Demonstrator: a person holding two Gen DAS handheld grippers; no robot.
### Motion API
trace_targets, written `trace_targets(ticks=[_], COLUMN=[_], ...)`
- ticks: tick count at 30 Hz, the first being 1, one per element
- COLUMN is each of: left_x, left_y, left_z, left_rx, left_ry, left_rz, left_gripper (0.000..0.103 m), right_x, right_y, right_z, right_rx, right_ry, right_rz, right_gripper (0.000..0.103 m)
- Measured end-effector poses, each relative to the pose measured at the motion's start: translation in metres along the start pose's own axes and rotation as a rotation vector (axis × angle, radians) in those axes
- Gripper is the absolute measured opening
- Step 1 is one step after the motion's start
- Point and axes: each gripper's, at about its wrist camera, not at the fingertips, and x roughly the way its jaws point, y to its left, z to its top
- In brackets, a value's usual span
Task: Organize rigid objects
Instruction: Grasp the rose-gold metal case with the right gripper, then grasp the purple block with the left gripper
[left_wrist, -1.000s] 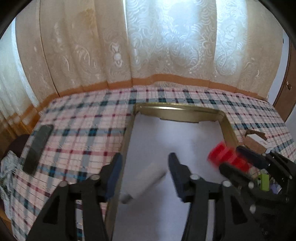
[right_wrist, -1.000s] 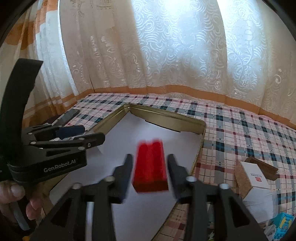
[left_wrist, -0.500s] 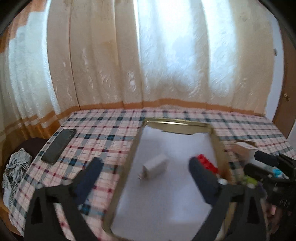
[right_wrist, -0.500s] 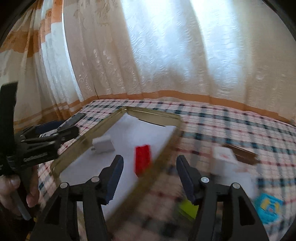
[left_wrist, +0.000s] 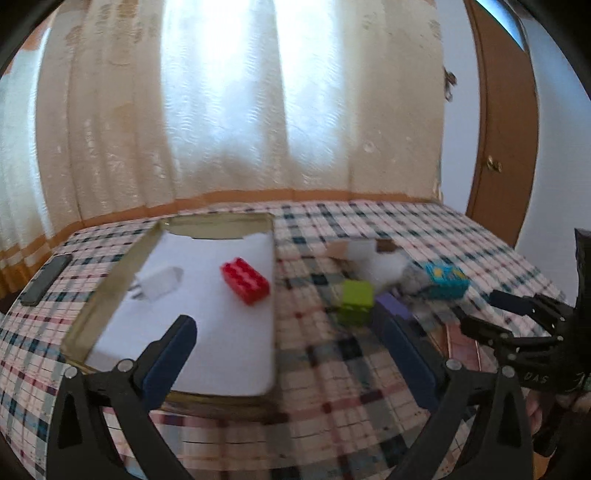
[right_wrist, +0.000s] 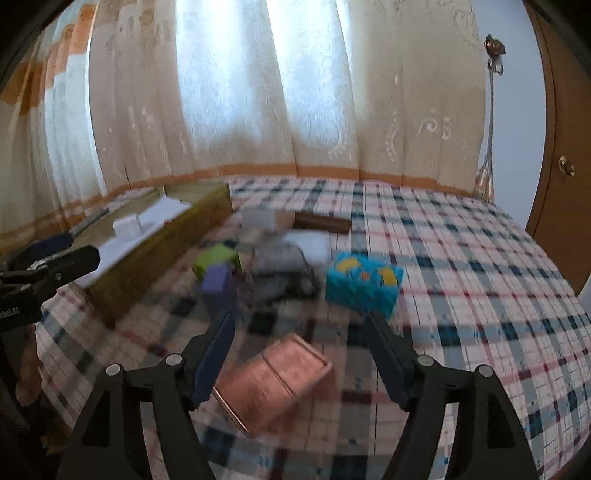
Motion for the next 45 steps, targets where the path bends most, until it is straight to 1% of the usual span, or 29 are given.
trace_targets(ticks=[1,2,3,5,9,14,17,23,25,28,29,31,34,36,38,41,44,45], left_x=[0.003,0.005,0.006,0.010,0.016,0.018,0.019,0.023,0.024,0.026,0.027,0.029,0.034,0.039,0.046,0.057,0.066,0.068], left_y=[-0.004,-0.006,-0.007,-0.010,-0.011,-0.014,-0.018,-0.028,-0.032,-0.036,-0.038,-0.041,-0.044,-0.048,-0.052,-0.061,-0.068,-0.068], left_z=[-0.002,-0.004,-0.006,-0.010,-0.015,-0.012,-0.011,-0.009,-0.008,-0.007,-0.006,-0.005,-0.003,-0.001,0.001,0.004,0.008,0.009], left_rx=[0.008,0.007,0.006,0.003,-0.007,-0.006,-0.002,0.017,0.023,0.034,0.036,0.037,0.034,0.034,0.038,0.044,0.044,0.042], left_ry=[0.010,0.016,0.020,0.041,0.064,0.064,0.071,0.088,0.092,0.089,0.091,0.093,0.105,0.116,0.128,0.150,0.162,0.163], left_rz=[-0.003,-0.002,-0.004,-0.009,-0.010,-0.015,-0.020,-0.029,-0.030,-0.042,-0.041,-0.050,-0.057,-0.067,-0.068,-0.069,-0.063,-0.068], left_gripper=[0.103,0.103,0.103,0.102,0.103,0.103,0.103,0.103,0.103,0.103,0.103,0.103,0.103,0.103,0.103,0.102,0.102,0.102], right_x=[0.002,0.005,0.007,0.010,0.019,0.028,0.031,0.037,0.037,0.037,0.037,0.036,0.028,0.025,0.022,0.024,0.023,0.025], right_y=[-0.001,-0.003,-0.005,-0.006,-0.006,-0.003,-0.001,0.008,0.010,0.007,0.007,0.004,-0.003,-0.010,-0.020,-0.033,-0.036,-0.039], right_z=[-0.003,-0.005,-0.006,-0.009,-0.008,-0.008,-0.010,-0.014,-0.014,-0.014,-0.014,-0.013,-0.010,-0.007,-0.002,0.002,0.005,0.006], right_rx=[0.001,0.003,0.004,-0.001,-0.003,-0.040,-0.053,-0.102,-0.115,-0.095,-0.093,-0.082,-0.044,-0.028,-0.010,0.035,0.040,0.057], right_ry=[0.015,0.032,0.045,0.054,0.094,0.159,0.177,0.225,0.227,0.225,0.224,0.217,0.158,0.123,0.081,0.062,0.034,0.044], right_rz=[0.011,0.026,0.041,0.064,0.095,0.131,0.146,0.162,0.148,0.136,0.135,0.130,0.105,0.066,0.007,0.000,-0.020,-0.024], right_gripper=[0.076,0.079,0.085,0.090,0.090,0.090,0.090,0.091,0.091,0.091,0.088,0.087,0.087,0.087,0.087,0.087,0.087,0.087])
